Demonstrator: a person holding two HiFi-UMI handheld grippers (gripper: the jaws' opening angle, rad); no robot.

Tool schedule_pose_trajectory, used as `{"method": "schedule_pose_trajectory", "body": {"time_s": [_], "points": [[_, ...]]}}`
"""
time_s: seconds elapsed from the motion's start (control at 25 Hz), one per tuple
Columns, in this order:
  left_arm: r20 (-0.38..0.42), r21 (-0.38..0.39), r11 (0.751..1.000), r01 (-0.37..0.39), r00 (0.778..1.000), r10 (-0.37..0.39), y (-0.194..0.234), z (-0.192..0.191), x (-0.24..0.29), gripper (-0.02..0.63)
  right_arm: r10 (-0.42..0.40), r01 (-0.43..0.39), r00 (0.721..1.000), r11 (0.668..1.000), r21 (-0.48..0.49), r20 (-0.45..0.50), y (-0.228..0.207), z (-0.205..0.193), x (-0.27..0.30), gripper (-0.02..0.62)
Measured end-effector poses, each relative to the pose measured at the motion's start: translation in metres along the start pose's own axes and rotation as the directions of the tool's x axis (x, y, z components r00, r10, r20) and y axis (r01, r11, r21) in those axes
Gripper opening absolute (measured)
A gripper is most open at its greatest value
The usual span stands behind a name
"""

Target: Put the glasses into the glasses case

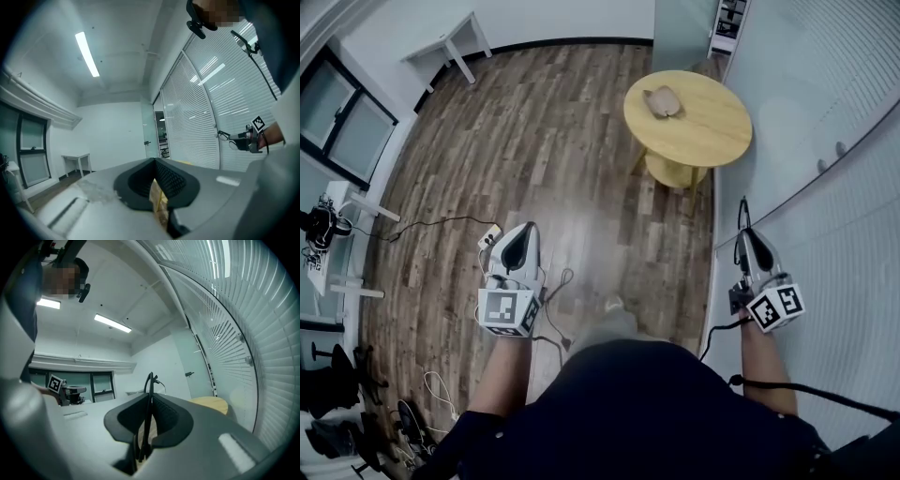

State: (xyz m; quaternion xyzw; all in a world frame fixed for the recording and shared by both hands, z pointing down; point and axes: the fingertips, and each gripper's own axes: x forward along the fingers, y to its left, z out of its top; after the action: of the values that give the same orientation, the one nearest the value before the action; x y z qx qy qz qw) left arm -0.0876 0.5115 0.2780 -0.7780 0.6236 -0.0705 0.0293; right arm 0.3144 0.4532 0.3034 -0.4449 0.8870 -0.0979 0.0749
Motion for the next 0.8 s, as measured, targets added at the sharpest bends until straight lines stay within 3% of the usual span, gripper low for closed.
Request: {"method": "schedule_pose_trajectory", "body": {"time_s": [0.44,0.64,0.8], "points": [[0.073,0.036,0.993,0.111,0.991,-0.113,0.053,0.013,0.111,0.003,-0.114,0.115,0.993,0.993,-0.040,0.027,-0.007,0.002,0.073,0.034],[0.061,0.011,0.991,0.132,0.989,-0.132,0.052,-0.003,0.149,0.003,-0.143,0.144,0.989,0.989,-0.033,0.049,-0.019,0.000,0.087,0.034],[0.078,0.030,0.983,0.182,0.980,-0.184,0.044,0.005,0.170,0.003,-0.153,0.156,0.986,0.987,-0.045,0.065,-0.022,0.005,0.103,0.034]]}}
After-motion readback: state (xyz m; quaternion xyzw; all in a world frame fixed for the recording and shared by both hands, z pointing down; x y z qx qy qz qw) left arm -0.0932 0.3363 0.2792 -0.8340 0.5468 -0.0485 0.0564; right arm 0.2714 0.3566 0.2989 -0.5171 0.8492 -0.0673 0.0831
